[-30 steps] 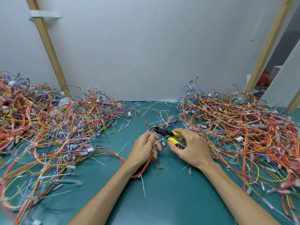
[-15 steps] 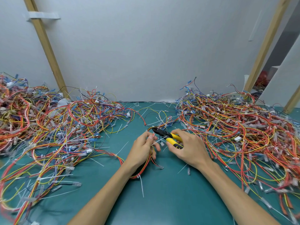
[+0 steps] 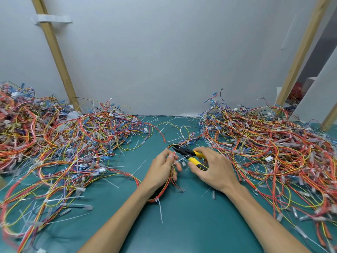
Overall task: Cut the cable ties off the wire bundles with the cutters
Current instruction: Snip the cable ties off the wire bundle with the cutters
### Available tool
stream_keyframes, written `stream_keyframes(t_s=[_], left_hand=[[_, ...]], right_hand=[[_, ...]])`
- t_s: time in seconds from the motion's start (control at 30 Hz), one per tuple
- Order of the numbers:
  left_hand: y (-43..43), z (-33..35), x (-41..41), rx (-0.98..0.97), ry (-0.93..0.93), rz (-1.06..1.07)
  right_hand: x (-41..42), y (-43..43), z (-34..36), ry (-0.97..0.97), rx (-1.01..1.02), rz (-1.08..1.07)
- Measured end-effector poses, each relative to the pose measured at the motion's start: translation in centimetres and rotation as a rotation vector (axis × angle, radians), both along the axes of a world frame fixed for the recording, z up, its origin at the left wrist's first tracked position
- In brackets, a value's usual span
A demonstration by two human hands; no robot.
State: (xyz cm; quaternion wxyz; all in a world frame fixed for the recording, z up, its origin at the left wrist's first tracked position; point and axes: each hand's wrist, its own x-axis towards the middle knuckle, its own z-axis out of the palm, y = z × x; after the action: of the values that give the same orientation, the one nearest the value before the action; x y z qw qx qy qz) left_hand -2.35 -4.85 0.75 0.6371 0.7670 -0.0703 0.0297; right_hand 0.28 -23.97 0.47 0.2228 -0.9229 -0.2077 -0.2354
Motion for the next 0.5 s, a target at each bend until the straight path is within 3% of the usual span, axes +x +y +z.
stream_keyframes(t_s=[0.5], left_hand=[[-0.05,-0.07,0.11,0.001,-0.004,0.001]], right_hand=[[-0.22,0.06,0.32,-0.063,0.035,0.037]])
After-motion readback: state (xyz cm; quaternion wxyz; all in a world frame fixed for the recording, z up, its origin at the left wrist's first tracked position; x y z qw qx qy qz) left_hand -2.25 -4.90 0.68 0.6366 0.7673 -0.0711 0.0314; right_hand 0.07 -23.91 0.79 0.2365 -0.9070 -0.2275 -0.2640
